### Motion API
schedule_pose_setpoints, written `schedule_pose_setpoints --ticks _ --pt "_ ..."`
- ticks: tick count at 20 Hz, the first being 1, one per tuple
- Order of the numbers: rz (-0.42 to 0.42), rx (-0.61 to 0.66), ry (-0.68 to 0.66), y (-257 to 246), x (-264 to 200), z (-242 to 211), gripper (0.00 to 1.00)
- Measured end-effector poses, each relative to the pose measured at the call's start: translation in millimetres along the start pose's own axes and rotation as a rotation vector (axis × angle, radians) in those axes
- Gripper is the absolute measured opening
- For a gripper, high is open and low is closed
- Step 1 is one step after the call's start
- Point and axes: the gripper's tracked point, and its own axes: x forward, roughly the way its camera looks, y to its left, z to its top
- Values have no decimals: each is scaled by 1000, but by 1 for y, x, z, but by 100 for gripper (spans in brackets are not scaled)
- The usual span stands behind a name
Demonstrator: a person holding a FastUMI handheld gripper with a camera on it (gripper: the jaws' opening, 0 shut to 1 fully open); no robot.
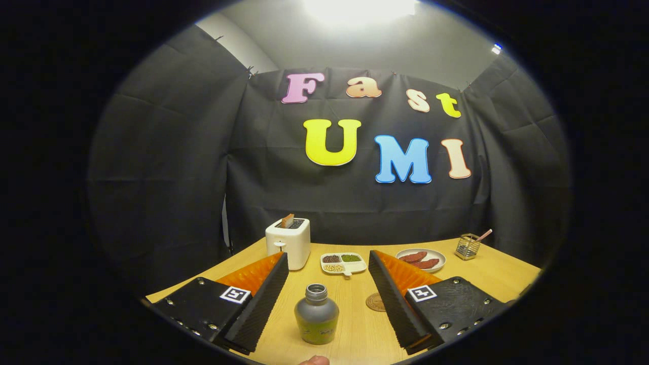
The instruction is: Take the bottle from table, then pour the juice into the cup, finally place the bottle on the coaster
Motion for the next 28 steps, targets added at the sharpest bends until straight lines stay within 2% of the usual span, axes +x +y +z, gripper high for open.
schedule_pose_setpoints --ticks 12,28 --pt "1 3 139 18 28 -74 97" --pt "-29 39 304 13 32 -148 97"
